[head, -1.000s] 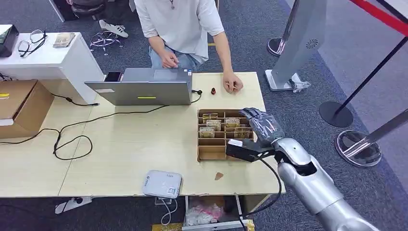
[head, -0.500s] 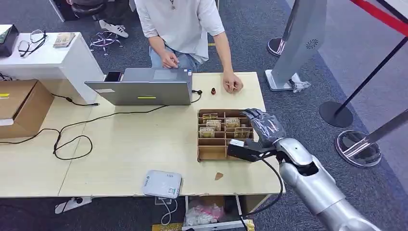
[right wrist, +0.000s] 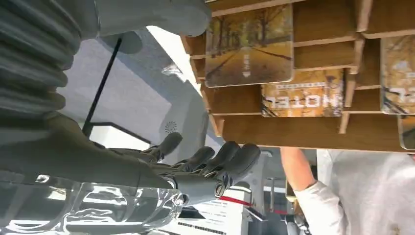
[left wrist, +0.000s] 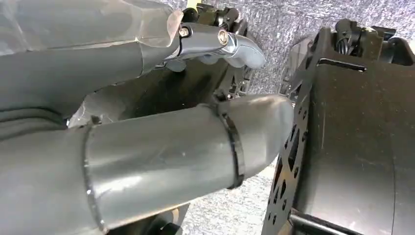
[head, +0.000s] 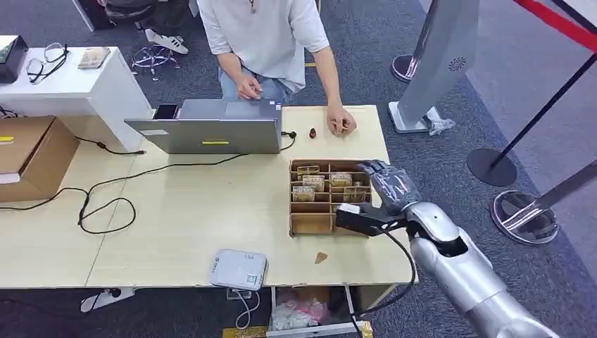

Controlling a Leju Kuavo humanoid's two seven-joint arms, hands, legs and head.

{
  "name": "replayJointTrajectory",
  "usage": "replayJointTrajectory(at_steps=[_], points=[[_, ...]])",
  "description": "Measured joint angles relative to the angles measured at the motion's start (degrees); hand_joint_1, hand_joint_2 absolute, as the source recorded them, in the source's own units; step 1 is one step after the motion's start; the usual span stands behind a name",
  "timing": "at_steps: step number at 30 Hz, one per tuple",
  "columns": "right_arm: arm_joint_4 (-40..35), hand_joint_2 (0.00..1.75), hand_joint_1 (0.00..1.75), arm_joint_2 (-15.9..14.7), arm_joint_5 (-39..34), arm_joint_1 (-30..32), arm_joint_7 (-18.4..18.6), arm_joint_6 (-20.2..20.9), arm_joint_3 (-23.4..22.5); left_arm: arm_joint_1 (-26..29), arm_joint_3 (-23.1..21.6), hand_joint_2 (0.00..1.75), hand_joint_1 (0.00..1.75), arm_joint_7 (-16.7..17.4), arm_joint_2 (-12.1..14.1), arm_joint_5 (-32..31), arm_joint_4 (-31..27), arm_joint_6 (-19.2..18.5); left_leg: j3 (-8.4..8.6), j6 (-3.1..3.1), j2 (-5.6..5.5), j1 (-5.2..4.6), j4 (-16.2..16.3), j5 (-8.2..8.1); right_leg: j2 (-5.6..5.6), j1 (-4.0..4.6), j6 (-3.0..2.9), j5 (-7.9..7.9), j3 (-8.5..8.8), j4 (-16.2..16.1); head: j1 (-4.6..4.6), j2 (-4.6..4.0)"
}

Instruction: Pass the card to the sensor for recognition and then transmit it.

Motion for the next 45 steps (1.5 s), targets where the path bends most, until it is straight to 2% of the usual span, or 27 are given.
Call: replayJointTrajectory(at_steps=[4, 7, 11, 20, 27, 32, 34, 36, 39, 41, 42, 43, 45], points=[[0.07, 1.75, 0.52, -0.13, 0.0, -0.01, -0.02, 0.09, 0.0, 0.03, -0.04, 0.0, 0.0, 0.63, 0.02, 1.27, 0.0, 0.13, -0.02, 0.0, 0.0, 0.0, 0.0, 0.0, -0.01, 0.0, 0.0, 0.0, 0.0, 0.0, 0.0, 0.0], [0.37, 1.75, 0.52, -0.13, 0.0, -0.21, -0.2, 0.11, 0.0, 0.08, 0.17, 0.0, 0.0, 3.95, 0.04, 4.32, 0.0, 0.96, -0.03, 0.0, -0.01, 0.01, 0.0, 0.0, -0.01, 0.0, 0.0, 0.0, 0.0, 0.0, -0.02, 0.0], [0.74, 1.75, 0.51, -0.13, -0.02, -0.33, -0.22, 0.17, 0.02, 0.25, 2.25, 0.0, 0.0, 9.48, -0.02, 10.58, -0.02, 4.08, -0.02, 0.0, 0.01, 0.02, 0.0, 0.0, -0.01, 0.01, 0.0, 0.0, 0.02, 0.0, 0.0, 0.0], [1.66, 1.75, 0.47, -0.02, 0.0, -0.58, -0.2, 0.22, 0.35, -0.03, 7.47, 0.0, 0.0, 15.17, -0.37, 16.34, -0.02, 8.2, 0.0, 0.01, 0.02, 0.02, 0.0, -0.01, -0.02, 0.01, 0.0, 0.0, 0.05, 0.0, 0.0, 0.0], [2.36, 1.75, 0.52, 0.18, 0.15, -0.67, -0.17, 0.2, 0.48, -0.33, 11.67, 0.0, 0.0, 19.56, -0.63, 21.05, -0.02, 13.05, 0.01, 0.01, 0.05, 0.03, -0.01, -0.01, -0.03, 0.01, 0.0, 0.0, 0.07, 0.0, 0.0, 0.0], [4.11, 1.75, 0.59, 0.66, 0.52, -0.85, -0.48, -0.72, 0.59, -0.71, 15.02, 0.0, 0.0, 23.28, -0.83, 25.05, -0.02, 18.45, 0.01, 0.01, 0.08, 0.03, -0.01, -0.01, -0.03, 0.01, 0.0, 0.0, 0.09, 0.0, 0.0, 0.0], [4.57, 1.75, 0.86, 0.77, 0.5, -0.9, -0.74, -1.01, 0.61, -0.74, 15.87, 0.0, 0.0, 23.73, -0.87, 25.86, -0.02, 19.32, 0.01, 0.01, 0.08, 0.03, -0.01, -0.01, -0.03, 0.01, 0.0, 0.0, 0.1, 0.0, 0.02, 0.0], [5.01, 1.75, 1.22, 0.85, 0.5, -1.2, -0.87, -1.09, 0.68, -0.76, 16.39, 0.0, 0.0, 24.17, -0.92, 26.81, -0.02, 20.17, 0.03, 0.02, 0.09, 0.02, -0.01, -0.01, -0.01, 0.01, 0.0, 0.0, 0.1, 0.0, 0.0, 0.0], [5.46, 1.75, 1.38, 0.92, 0.5, -1.64, -1.07, -1.09, 0.85, -0.95, 16.76, 0.0, 0.0, 25.01, -0.94, 28.29, -0.02, 21.69, 0.05, 0.02, 0.1, 0.02, -0.01, -0.02, -0.01, 0.01, 0.0, 0.0, 0.13, 0.0, -0.02, 0.0], [5.84, 1.75, 1.41, 1.05, 0.52, -1.96, -1.29, -1.11, 1.01, -1.08, 17.01, 0.0, 0.0, 25.68, -0.96, 29.64, -0.02, 22.62, 0.06, 0.02, 0.11, 0.02, -0.01, -0.02, -0.01, 0.01, 0.0, 0.0, 0.15, 0.0, 0.0, 0.0], [6.01, 1.75, 1.66, 1.14, 0.52, -2.12, -1.4, -1.14, 1.03, -1.16, 17.25, 0.0, 0.0, 25.99, -0.96, 30.07, -0.02, 22.88, 0.08, 0.02, 0.11, 0.02, -0.01, -0.02, -0.01, 0.01, 0.0, 0.0, 0.15, 0.0, 0.02, 0.0], [6.27, 1.75, 1.75, 1.25, 0.61, -2.28, -1.42, -1.2, 1.09, -1.21, 17.4, 0.0, 0.0, 26.12, -0.98, 30.38, -0.02, 23.08, 0.09, 0.02, 0.11, 0.02, -0.01, -0.02, -0.01, 0.01, 0.0, 0.0, 0.18, 0.0, 0.0, 0.0], [6.69, 1.75, 1.75, 1.51, 0.72, -2.76, -1.55, -1.47, 1.2, -1.25, 17.49, 0.0, 0.0, 26.23, -1.01, 30.8, -0.02, 23.56, 0.11, 0.02, 0.11, 0.02, -0.01, -0.02, -0.01, 0.01, 0.0, 0.0, 0.2, 0.0, 0.0, 0.0]])
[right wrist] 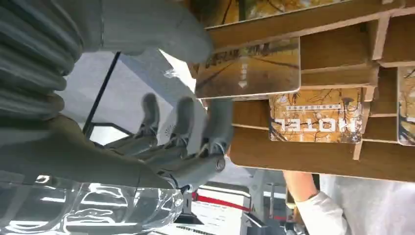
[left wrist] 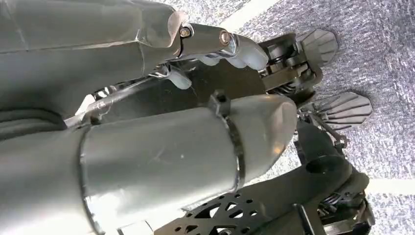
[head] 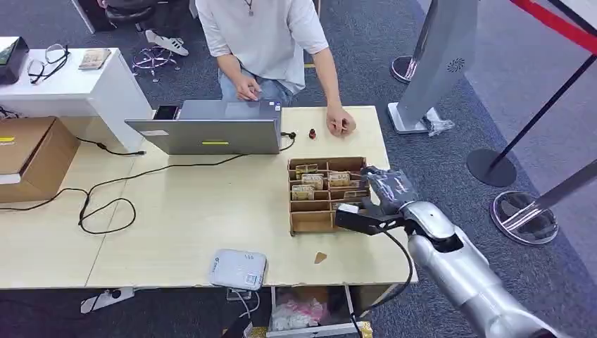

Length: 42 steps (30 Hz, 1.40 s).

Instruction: Pass the card to the sensor for recognition and then transmit it.

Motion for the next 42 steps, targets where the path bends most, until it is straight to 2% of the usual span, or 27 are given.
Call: replayJointTrajectory(at_steps=[8, 9, 19, 33, 42], points=[[1.44, 1.75, 1.75, 0.72, -0.07, -1.1, -0.5, -0.17, 0.61, -0.31, 1.05, 0.0, 0.0, 1.79, -0.04, 3.95, 0.0, 4.23, 0.06, 0.0, -0.05, -0.01, 0.0, 0.0, -0.01, -0.01, 0.0, 0.0, 0.04, 0.0, 0.0, 0.0], [1.44, 1.75, 1.75, 0.79, -0.11, -1.17, -0.5, -0.17, 0.7, 0.04, 1.42, 0.0, 0.0, 2.84, -0.04, 4.53, 0.22, 4.42, 0.05, 0.01, -0.06, -0.02, 0.0, -0.01, 0.0, -0.01, 0.03, -0.03, 0.04, 0.0, 0.0, 0.0], [1.86, 1.75, 1.75, 1.09, -0.31, -1.48, -0.5, -0.76, 0.83, 0.07, 4.68, 0.0, 0.0, 3.98, -0.04, 9.33, 0.13, 11.32, 0.04, 0.04, -0.11, -0.09, 0.0, 0.01, -0.09, -0.08, 0.04, -0.03, 0.07, 0.0, 0.04, 0.0], [-2.69, 1.75, 1.75, 1.09, 0.52, 0.45, 1.09, -1.97, -0.04, 0.33, 6.8, 0.0, 0.0, 3.37, -0.11, 20.37, 0.42, 21.92, -0.03, 0.19, -0.08, -0.1, 0.0, -0.03, -0.07, -0.11, 0.11, -0.08, -0.03, 0.0, 0.11, 0.0], [-5.95, 1.75, 1.75, 1.2, 1.53, 0.54, 1.22, -2.51, -1.97, 0.45, 8.28, 0.0, 0.0, 1.4, -0.09, 24.09, 0.42, 24.9, -0.08, 0.26, -0.11, -0.12, 0.0, -0.07, -0.1, -0.23, 0.18, -0.12, -0.01, 0.01, 0.07, 0.0]])
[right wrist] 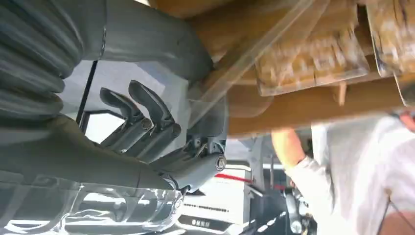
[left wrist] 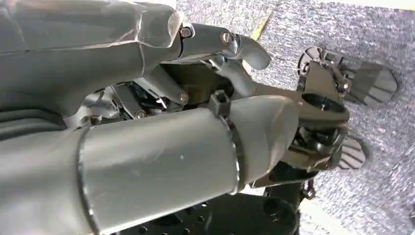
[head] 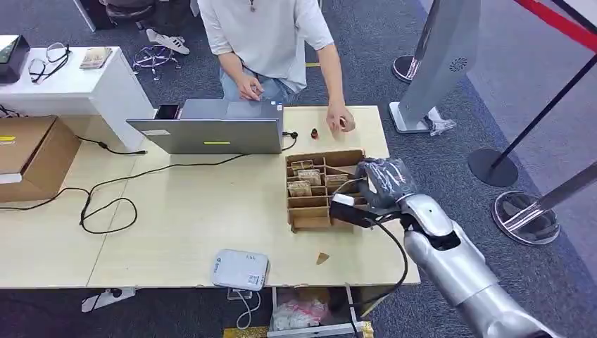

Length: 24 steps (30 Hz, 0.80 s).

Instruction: Pass the card to the sensor for recognition and then transmit it.

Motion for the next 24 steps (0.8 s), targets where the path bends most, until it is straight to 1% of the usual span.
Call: replayJointTrajectory(at_steps=[4, 6, 8, 11, 15, 19, 22, 24], points=[[-0.92, 1.75, 1.75, 0.07, 0.46, -0.1, 0.13, -0.35, -0.81, 0.37, 1.73, 0.0, 0.0, -0.61, -0.02, 1.95, 0.0, 4.64, 0.04, 0.04, -0.01, -0.07, 0.0, -0.02, 0.0, -0.04, 0.03, -0.02, 0.01, 0.0, 0.0, 0.0], [-1.31, 1.75, 1.75, 0.07, 0.68, 0.19, 0.46, -0.44, -1.16, 0.34, 2.66, 0.0, 0.0, -1.05, -0.07, 3.13, -0.09, 6.23, 0.09, 0.04, -0.04, -0.19, 0.0, -0.02, -0.02, -0.13, 0.09, -0.06, 0.02, 0.0, -0.02, 0.0], [-2.06, 1.75, 1.75, 0.07, 1.29, 0.95, 1.27, -0.41, -1.84, 0.29, 3.73, 0.0, 0.0, -2.79, -0.07, 4.39, -0.07, 7.3, 0.15, 0.08, -0.03, -0.22, -0.01, -0.05, -0.02, -0.15, 0.1, -0.07, 0.07, 0.0, 0.0, 0.0], [-3.3, 1.75, 1.75, 0.04, 1.68, 2.49, 1.77, -0.37, -3.06, -0.13, 7.01, 0.0, 0.0, -5.96, -0.07, 4.81, 1.15, 7.45, 0.39, 0.28, 0.08, -0.27, -0.02, -0.18, 0.04, -0.21, 0.24, -0.17, 0.29, 0.0, 0.0, 0.0], [-4.89, 1.75, 1.75, -0.26, 2.21, 4.25, 2.06, -0.3, -4.5, -1.62, 11.49, 0.0, 0.0, -10.01, -0.07, 5.05, 4.32, 7.52, 0.55, 0.37, 0.05, -0.39, -0.03, -0.24, 0.02, -0.36, 0.36, -0.24, 0.48, 0.0, 0.0, 0.0], [-6.18, 1.75, 1.75, -0.44, 2.78, 5.16, 2.03, -0.35, -5.2, -2.44, 13.79, 0.0, 0.0, -10.99, 0.2, 5.46, 6.16, 7.52, 0.61, 0.42, 0.07, -0.49, -0.03, -0.26, 0.03, -0.47, 0.41, -0.27, 0.56, 0.01, 0.0, 0.0], [-7.15, 1.75, 1.75, -0.44, 2.86, 5.06, 1.49, -0.41, -5.86, -2.74, 14.05, 0.0, 0.0, -11.04, 0.44, 5.64, 6.67, 7.52, 0.62, 0.45, 0.07, -0.52, -0.03, -0.28, 0.02, -0.5, 0.44, -0.28, 0.59, 0.01, 0.02, 0.0], [-7.39, 1.75, 1.75, -0.44, 2.65, 4.63, 0.51, -0.65, -6.01, -2.84, 14.66, 0.0, 0.0, -11.65, 0.59, 6.42, 6.95, 7.52, 0.63, 0.46, 0.07, -0.56, -0.03, -0.28, 0.02, -0.53, 0.44, -0.28, 0.61, 0.01, 0.0, 0.0]])
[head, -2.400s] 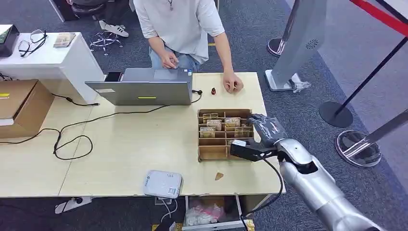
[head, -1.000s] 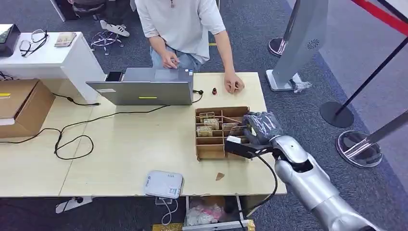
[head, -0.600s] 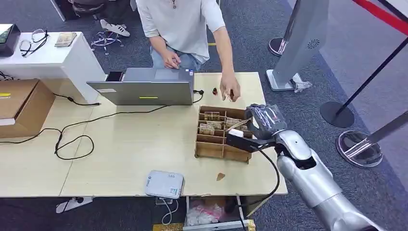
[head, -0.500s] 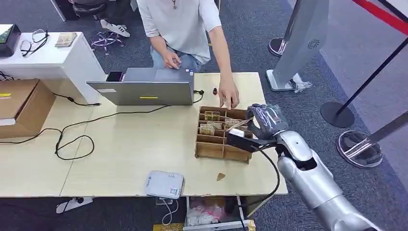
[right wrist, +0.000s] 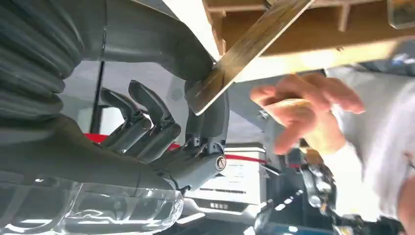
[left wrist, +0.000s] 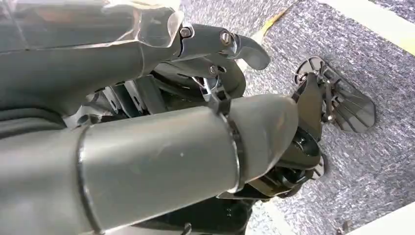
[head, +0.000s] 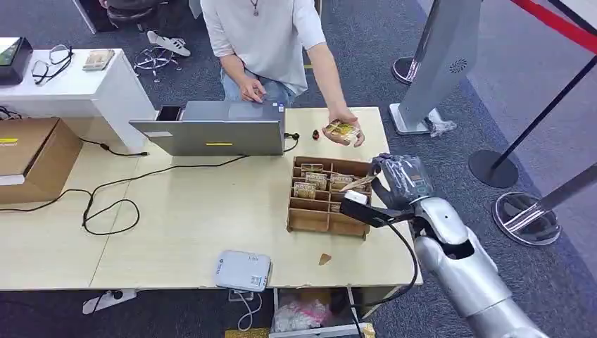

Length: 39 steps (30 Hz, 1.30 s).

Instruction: Pass the card to the sensor for recognition and then transmit it.

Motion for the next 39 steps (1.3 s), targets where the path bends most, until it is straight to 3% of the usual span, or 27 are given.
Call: replayJointTrajectory(at_steps=[8, 13, 22, 30, 39], points=[[-0.13, 1.75, 1.75, 0.32, -3.71, -5.21, -3.04, -0.68, 0.13, -0.06, 0.09, 0.0, 0.0, -1.47, 0.7, 1.91, 0.61, 0.0, 0.11, 0.08, 0.01, -0.05, -0.01, -0.05, -0.02, -0.05, 0.12, -0.08, 0.17, 0.03, 0.02, 0.0], [1.47, 1.75, 1.75, 3.54, -5.07, -10.47, -4.07, -1.66, 1.2, -0.29, 0.09, 0.0, 0.0, 0.78, 0.85, 1.03, 0.61, 0.0, 0.16, 0.08, 0.05, -0.04, -0.01, -0.04, 0.04, -0.04, 0.12, -0.08, 0.17, 0.05, 0.0, 0.0], [4.33, 1.75, 1.75, 9.13, -7.43, -16.68, -4.57, -2.99, 2.73, -0.3, 0.09, 0.0, 0.0, 0.68, 1.31, 1.73, 0.68, 0.0, 0.16, 0.1, 0.01, -0.04, -0.01, -0.04, 0.01, -0.05, 0.13, -0.09, 0.19, 0.07, 0.02, 0.0], [8.11, 1.75, 1.75, 12.39, -8.13, -19.12, -3.37, -4.44, 3.34, -0.27, 0.09, 0.0, 0.0, -3.77, 2.93, 5.89, 1.42, 0.02, 0.39, 0.18, 0.0, -0.17, -0.09, -0.09, -0.03, -0.17, 0.2, -0.15, 0.42, 0.07, 0.0, 0.0], [11.0, 1.75, 1.75, 14.16, -6.34, -18.84, -2.56, -5.51, 3.76, -0.25, 0.09, 0.0, 0.0, -6.56, 4.92, 8.75, 2.36, 0.02, 0.6, 0.4, 0.08, -0.33, -0.25, -0.29, -0.08, -0.34, 0.35, -0.5, 1.06, 0.06, 0.04, 0.0]])
